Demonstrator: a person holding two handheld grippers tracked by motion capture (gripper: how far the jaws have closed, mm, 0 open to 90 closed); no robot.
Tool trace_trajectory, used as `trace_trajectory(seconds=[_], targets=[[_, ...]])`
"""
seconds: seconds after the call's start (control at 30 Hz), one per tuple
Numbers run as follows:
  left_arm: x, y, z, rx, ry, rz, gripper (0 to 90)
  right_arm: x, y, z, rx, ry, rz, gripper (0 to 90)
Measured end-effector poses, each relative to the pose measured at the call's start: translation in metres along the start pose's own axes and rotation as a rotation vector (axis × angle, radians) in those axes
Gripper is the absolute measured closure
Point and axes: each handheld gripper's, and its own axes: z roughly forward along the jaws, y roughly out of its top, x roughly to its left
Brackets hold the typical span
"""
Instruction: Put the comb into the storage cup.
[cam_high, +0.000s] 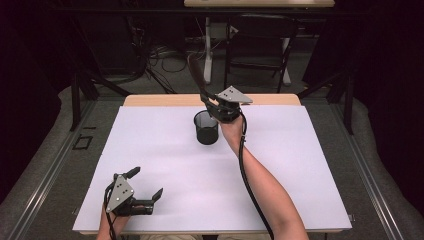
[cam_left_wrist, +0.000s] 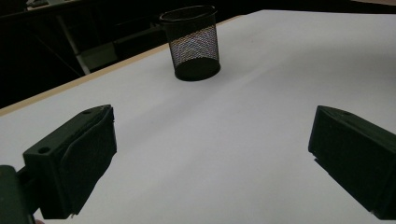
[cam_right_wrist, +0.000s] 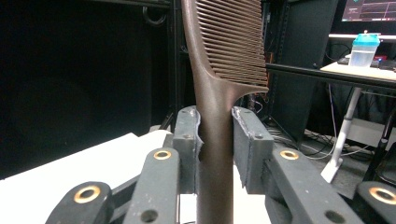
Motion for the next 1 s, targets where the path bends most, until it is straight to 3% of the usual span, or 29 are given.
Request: trace_trajectory(seconds=[0.7,1.0], targets=[[0.000,0.000,0.000,0.000,-0.003,-0.002,1.3,0.000,-0.012,0.010,0.003,0.006,0.018,72.7],[0.000,0.000,0.000,0.000,-0.004,-0.002,1.3,0.000,-0.017,0.012,0.007,0.021,0.004,72.7]])
